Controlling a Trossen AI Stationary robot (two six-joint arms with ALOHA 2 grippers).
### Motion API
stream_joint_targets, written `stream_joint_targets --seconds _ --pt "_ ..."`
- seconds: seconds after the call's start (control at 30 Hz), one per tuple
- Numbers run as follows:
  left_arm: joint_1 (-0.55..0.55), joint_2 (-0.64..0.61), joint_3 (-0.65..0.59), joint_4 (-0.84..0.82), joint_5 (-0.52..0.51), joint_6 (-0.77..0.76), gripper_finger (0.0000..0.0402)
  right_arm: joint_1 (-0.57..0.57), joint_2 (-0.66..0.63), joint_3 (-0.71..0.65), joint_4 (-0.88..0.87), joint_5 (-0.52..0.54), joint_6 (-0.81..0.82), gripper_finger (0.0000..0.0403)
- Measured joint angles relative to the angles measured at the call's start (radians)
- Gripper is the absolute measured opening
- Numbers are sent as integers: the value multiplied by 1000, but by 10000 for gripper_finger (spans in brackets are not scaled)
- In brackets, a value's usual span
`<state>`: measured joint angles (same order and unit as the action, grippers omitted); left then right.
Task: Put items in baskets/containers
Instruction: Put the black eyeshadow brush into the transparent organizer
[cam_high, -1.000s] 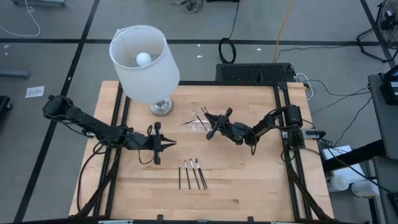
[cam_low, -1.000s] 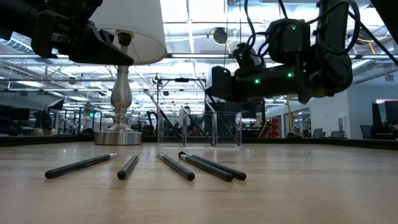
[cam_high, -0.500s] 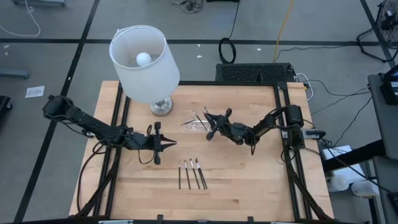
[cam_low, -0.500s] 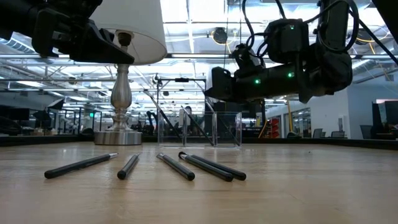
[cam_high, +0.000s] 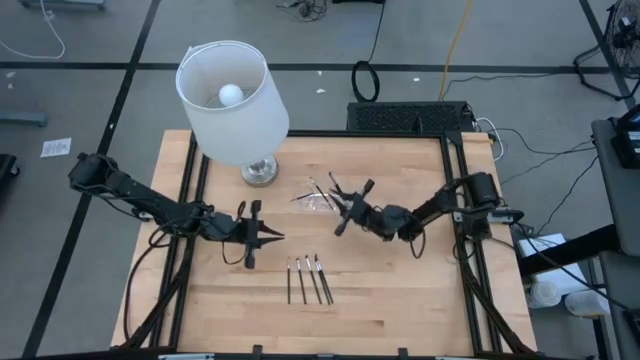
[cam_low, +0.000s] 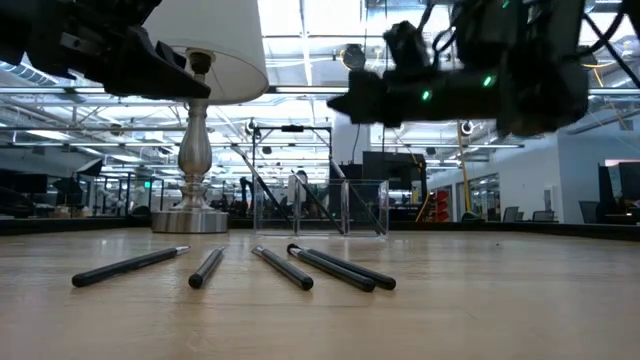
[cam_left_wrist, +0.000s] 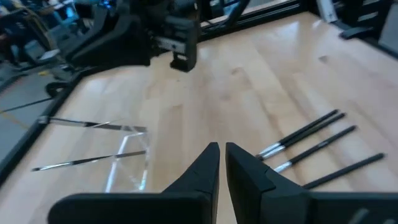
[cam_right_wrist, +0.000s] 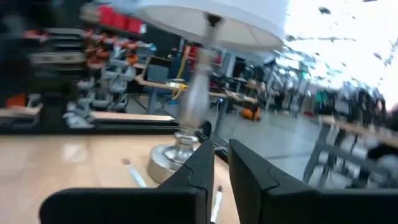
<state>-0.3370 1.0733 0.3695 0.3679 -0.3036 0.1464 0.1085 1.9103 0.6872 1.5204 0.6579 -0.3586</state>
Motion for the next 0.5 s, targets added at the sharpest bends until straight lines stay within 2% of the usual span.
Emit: stream_joint_targets --seconds 0.1,0.2,0.37,0.5 --pt "-5 0 0 2 40 -2 37 63 -77 0 -103 0 -71 24" --pt "-24 0 0 1 51 -3 37 131 -175 0 -354 -1 -91 5" --pt "-63 0 0 -3 63 -7 37 232 -311 0 -783 -5 147 2" --pt "-72 0 0 -36 208 30 37 307 -343 -7 -1042 -37 305 1"
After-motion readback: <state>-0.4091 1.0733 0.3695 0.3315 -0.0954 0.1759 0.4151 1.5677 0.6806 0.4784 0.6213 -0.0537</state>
